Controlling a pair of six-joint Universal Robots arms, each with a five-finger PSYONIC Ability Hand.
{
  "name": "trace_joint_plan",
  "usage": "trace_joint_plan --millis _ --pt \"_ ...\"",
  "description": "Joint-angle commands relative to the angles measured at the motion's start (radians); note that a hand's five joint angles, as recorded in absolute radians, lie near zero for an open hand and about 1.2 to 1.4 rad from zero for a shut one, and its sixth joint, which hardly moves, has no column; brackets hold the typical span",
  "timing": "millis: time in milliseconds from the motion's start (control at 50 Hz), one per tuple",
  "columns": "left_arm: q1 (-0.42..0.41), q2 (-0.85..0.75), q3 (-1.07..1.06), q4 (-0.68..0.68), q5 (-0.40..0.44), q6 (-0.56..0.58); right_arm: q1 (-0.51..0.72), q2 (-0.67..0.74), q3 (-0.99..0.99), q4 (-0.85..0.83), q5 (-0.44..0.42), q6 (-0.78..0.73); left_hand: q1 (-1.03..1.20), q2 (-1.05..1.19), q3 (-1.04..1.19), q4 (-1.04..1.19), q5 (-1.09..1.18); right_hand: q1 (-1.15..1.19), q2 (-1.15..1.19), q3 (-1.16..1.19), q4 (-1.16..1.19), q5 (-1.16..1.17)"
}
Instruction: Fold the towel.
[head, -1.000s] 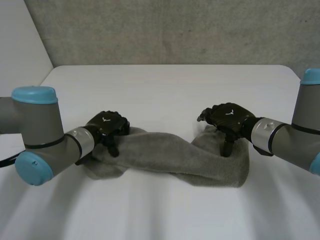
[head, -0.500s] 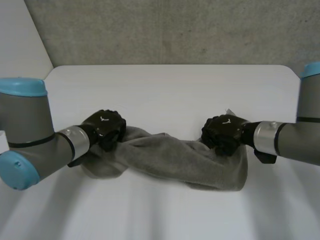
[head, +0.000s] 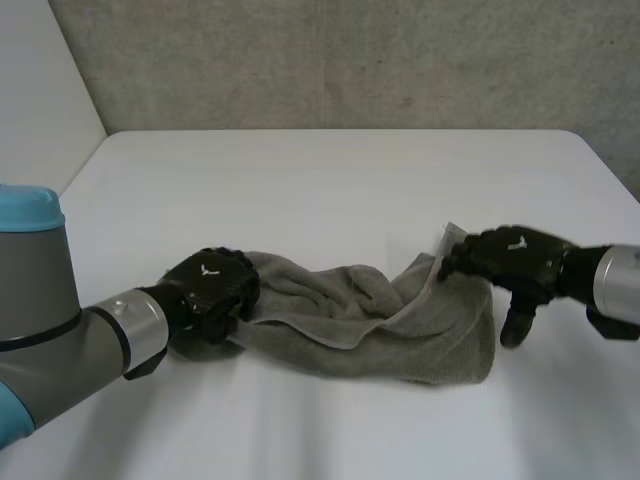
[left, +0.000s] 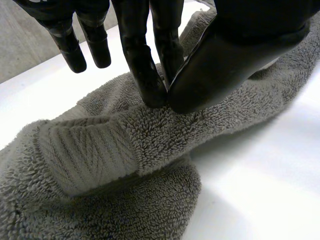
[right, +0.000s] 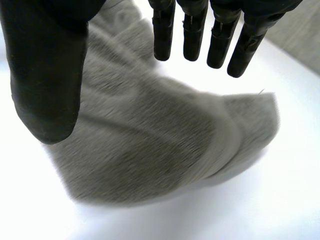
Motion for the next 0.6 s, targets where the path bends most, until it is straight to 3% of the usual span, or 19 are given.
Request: trace_joint_plan --millis 20,140,200,380,480,520,600 --pt "0.004 0.03 -0.014 -0.002 0.001 0.0 0.027 0.015 -0.098 -0.046 0.005 0.099 0.066 0.023 -0.057 -0.066 0.02 -0.081 -0.071 -0.052 -0.076 -0.024" --pt "0.009 0.055 -0.037 -0.001 0.002 0.0 0.134 0.105 -0.176 -0.055 0.041 0.112 0.066 0.023 -0.057 -0.066 0.02 -0.075 -0.065 -0.052 -0.076 -0.019" --pt "0.009 0.069 -0.046 0.003 0.001 0.0 0.222 0.163 -0.216 -0.055 0.1 0.122 0.066 0.023 -0.057 -0.066 0.02 -0.048 -0.038 -0.052 -0.076 0.008" --pt "0.038 0.077 -0.032 0.012 -0.007 0.0 0.274 0.213 -0.212 -0.055 0.114 0.122 0.069 0.026 -0.057 -0.066 0.023 0.122 0.132 -0.052 -0.076 0.178" --pt "0.068 0.092 -0.026 0.032 -0.01 -0.001 0.274 0.217 -0.202 -0.055 0.114 0.124 0.069 0.026 -0.057 -0.066 0.023 0.398 0.408 -0.052 -0.076 0.454" --pt "0.082 0.098 -0.032 0.048 -0.008 -0.006 0.266 0.21 -0.189 -0.054 0.112 0.125 0.069 0.026 -0.057 -0.066 0.023 0.649 0.659 -0.052 -0.076 0.705" --pt "0.088 0.097 -0.043 0.05 -0.005 -0.006 0.262 0.2 -0.175 -0.054 0.11 0.127 0.063 0.02 -0.057 -0.066 0.017 0.815 0.825 -0.052 -0.076 0.871"
